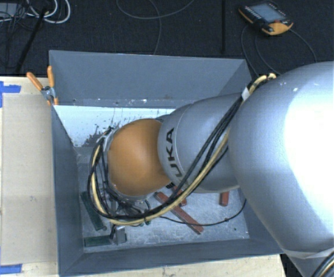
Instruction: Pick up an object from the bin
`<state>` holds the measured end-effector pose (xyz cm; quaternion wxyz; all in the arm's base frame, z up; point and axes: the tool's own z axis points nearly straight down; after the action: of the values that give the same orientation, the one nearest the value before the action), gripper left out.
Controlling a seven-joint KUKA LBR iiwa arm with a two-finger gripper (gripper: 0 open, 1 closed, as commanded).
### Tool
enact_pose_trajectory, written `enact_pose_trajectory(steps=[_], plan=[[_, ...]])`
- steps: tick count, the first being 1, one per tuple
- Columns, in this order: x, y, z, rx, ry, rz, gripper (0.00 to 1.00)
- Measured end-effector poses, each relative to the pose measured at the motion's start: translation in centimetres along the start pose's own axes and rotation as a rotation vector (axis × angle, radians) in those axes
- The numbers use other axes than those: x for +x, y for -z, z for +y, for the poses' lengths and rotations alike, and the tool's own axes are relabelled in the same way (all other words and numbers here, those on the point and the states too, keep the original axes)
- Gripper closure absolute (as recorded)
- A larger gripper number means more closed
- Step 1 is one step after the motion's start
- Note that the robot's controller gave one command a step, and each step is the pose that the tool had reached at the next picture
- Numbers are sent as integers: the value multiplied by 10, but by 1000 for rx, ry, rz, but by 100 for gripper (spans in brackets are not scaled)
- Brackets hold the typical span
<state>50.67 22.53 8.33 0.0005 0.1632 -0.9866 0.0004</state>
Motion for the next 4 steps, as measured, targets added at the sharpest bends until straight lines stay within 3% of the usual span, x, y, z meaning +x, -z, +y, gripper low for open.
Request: enact_pose_trajectory(steps=[1, 2, 3, 4], plan=[[9, -8, 6, -1, 362, -1, 100], [11, -13, 5, -2, 361, -1, 0], [10, -13, 5, -2, 360, -2, 100], [10, -13, 5, -2, 359, -2, 100]])
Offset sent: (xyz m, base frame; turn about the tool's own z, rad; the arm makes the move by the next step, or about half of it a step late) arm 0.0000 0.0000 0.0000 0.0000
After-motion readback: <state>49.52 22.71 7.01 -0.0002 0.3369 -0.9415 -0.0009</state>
